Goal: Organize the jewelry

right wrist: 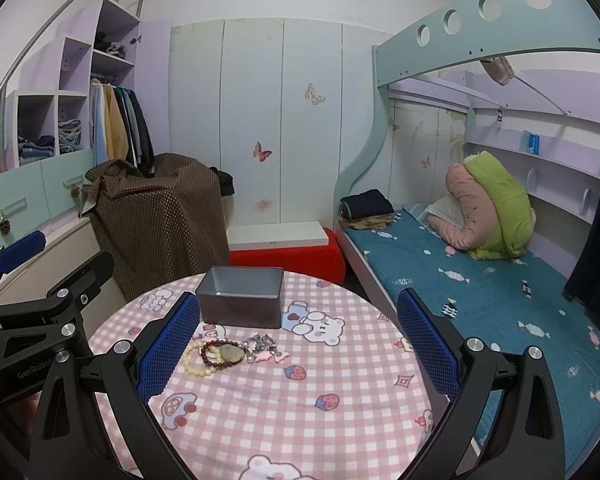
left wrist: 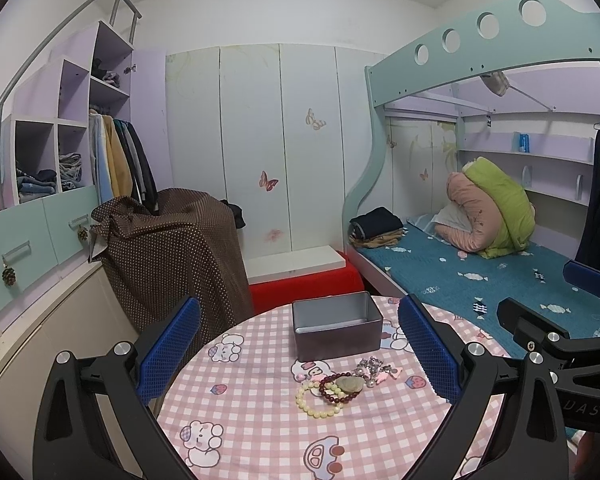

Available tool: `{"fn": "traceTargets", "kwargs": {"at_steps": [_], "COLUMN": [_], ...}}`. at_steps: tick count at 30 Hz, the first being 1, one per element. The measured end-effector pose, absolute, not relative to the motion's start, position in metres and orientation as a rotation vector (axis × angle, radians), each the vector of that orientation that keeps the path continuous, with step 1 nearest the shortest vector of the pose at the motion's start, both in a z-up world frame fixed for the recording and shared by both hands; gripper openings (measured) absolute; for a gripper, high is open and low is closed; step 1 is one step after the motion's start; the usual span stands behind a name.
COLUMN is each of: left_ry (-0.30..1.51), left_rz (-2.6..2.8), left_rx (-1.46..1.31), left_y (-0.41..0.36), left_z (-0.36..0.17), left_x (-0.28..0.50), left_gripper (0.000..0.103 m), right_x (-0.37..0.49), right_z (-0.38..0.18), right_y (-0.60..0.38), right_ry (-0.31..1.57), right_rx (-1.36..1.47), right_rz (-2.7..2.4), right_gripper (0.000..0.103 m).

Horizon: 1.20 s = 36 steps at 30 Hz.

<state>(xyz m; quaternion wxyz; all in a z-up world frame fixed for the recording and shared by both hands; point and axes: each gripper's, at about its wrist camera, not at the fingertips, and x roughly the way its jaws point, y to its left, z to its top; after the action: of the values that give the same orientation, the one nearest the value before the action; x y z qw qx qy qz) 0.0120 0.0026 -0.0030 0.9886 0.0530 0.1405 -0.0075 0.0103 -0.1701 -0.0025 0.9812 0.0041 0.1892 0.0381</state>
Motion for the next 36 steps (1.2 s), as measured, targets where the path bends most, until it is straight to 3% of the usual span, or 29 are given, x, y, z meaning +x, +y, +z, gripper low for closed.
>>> {"fn": "traceTargets", "kwargs": {"at_steps": [24,36], "left_ry": [0.298,0.545], "left_rz": [-0.03,-0.044], "left_rx": [0.07,0.098], "left_y": [0.009,0.032], "left_z": [-0.021,-0.102], "left_x": [0.034,0.078], "left_gripper": [0.096,0.096], "right_x": [0.032,0.082], "right_z": [-0.025,-0.076], "right_y": [-0.167,-0.164], "right_ry": [0.336,0.475], "right_rx": [-0.002,-0.034], "right_rz": [0.106,0.099], "right_gripper": [0.096,0.096]}}
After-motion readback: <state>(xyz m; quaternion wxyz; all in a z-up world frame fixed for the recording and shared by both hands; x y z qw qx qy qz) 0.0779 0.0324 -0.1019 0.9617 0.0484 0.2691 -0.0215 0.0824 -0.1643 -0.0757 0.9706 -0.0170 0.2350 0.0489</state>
